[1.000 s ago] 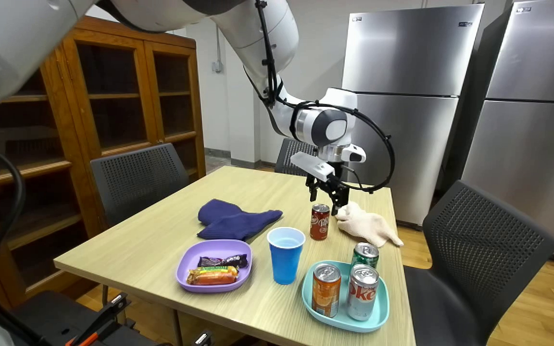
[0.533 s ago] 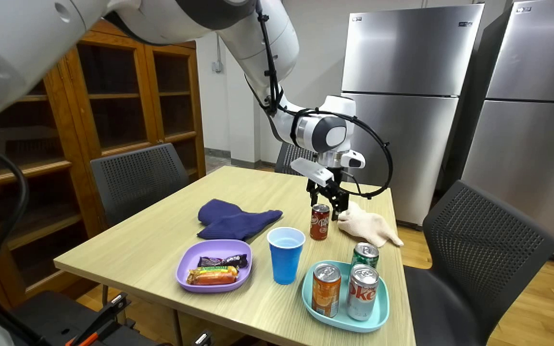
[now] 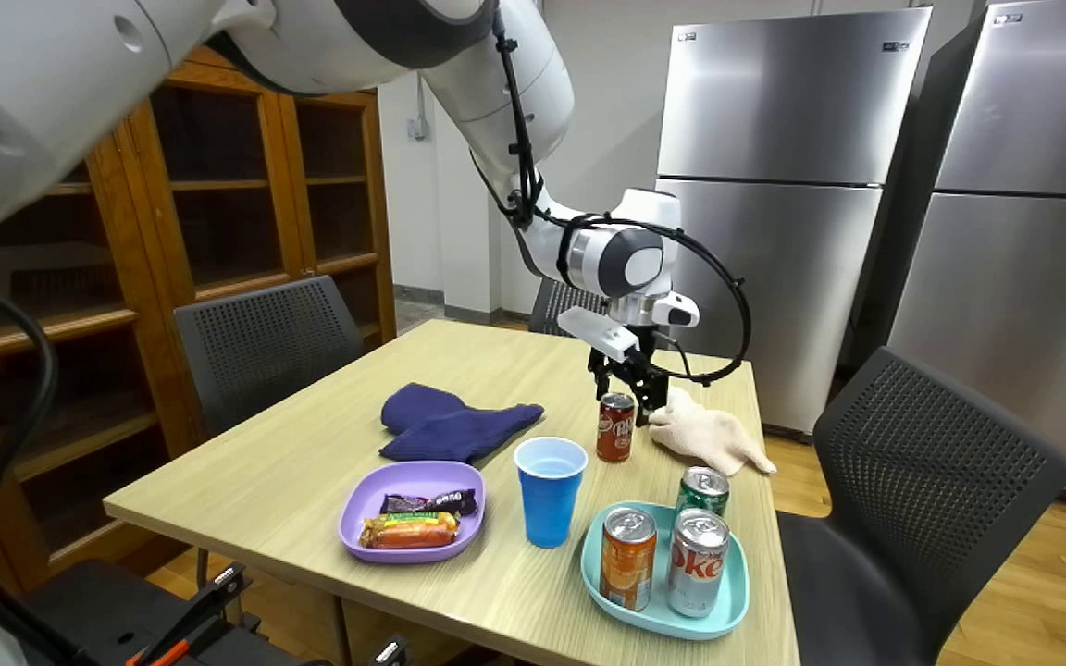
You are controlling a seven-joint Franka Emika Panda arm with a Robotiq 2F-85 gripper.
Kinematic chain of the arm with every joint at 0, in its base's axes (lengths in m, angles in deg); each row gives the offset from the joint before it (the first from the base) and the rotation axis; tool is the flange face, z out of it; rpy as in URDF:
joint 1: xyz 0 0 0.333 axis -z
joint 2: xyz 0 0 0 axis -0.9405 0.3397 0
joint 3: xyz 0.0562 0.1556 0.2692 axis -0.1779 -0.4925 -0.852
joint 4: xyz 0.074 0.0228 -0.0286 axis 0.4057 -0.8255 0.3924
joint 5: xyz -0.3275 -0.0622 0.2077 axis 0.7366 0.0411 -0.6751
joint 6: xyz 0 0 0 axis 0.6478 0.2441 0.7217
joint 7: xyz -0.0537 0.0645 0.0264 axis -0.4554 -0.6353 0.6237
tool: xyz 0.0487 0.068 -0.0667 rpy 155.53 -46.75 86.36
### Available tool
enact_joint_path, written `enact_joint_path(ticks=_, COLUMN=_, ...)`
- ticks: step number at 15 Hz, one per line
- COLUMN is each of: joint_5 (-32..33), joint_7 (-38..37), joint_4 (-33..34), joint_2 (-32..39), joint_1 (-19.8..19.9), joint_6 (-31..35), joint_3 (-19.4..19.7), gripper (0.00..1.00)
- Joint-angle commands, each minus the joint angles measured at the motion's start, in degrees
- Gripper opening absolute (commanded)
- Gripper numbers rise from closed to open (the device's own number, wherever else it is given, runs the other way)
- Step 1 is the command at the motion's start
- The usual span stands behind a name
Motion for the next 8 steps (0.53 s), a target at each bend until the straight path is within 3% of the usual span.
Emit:
enact_joint_path(ticks=1, joint_5=1.6, joint_7=-2.3, joint_4=2.3, joint_2=1.0, joint_1=-0.8, joint_6=-1.6, joint_3=0.7, gripper=0.75)
enact_joint_path(ticks=2, joint_5=1.6, joint_7=-2.2, joint_4=2.3, joint_2=1.1, joint_1=-0.8, joint_6=-1.5, joint_3=0.6, gripper=0.74)
enact_joint_path(ticks=6, joint_5=1.7, joint_7=-1.9, joint_4=2.0, joint_2=1.3, joint_1=-0.9, joint_6=-1.5, joint_3=0.6, gripper=0.42)
enact_joint_path(ticks=8, joint_5=1.8, joint_7=-1.8, joint_4=1.9, joint_2=1.2, joint_1=-0.9, joint_6=-1.4, joint_3=0.6, gripper=0.39)
